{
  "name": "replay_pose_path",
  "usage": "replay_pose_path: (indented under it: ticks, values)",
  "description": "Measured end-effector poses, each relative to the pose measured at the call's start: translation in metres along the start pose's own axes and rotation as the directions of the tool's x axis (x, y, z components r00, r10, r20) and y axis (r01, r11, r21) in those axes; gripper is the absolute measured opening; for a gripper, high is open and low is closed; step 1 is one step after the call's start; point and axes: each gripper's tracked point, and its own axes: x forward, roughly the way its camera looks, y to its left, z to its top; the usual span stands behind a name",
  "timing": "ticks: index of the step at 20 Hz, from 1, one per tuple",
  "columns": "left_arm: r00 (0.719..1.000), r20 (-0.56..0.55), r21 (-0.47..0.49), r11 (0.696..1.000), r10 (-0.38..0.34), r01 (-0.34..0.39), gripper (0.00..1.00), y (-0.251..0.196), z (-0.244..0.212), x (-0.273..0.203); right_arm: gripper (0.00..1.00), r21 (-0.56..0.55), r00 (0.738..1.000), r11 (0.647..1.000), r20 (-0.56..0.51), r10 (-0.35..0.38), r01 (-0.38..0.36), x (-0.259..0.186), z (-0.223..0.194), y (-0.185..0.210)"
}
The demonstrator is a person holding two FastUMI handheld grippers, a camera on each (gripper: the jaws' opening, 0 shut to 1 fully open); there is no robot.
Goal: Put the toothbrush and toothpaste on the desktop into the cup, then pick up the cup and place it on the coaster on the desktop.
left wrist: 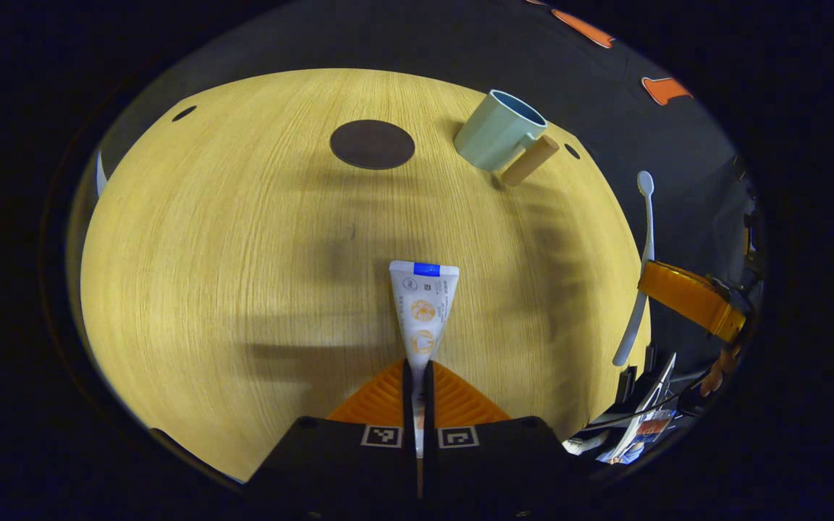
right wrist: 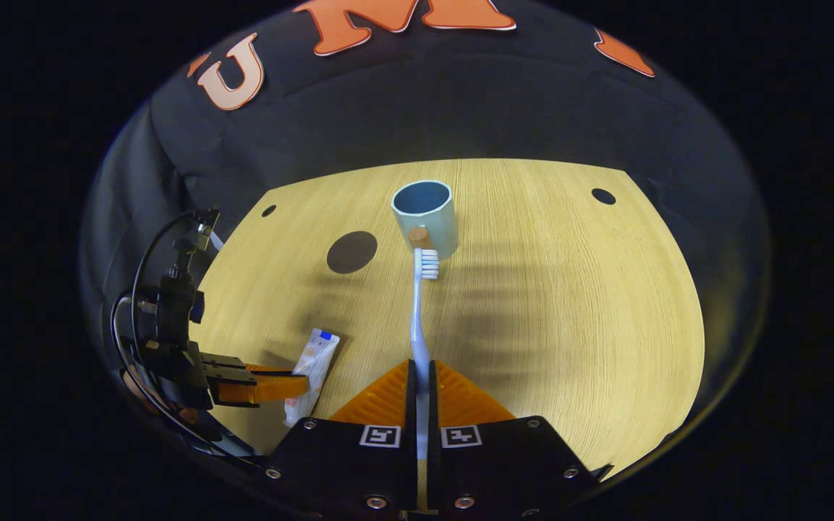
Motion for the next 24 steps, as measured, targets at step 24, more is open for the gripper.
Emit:
replay_pose_path:
  ticks: [24]
  values:
    - [0.994, 0.104, -0.051, 0.998, 0.034, -0.029, 0.03, -0.003, 0.006, -0.015, 0.06, -0.144, 0.716, 0.989, 0.689, 0.114, -0.019, 0.073, 0.203, -0.008]
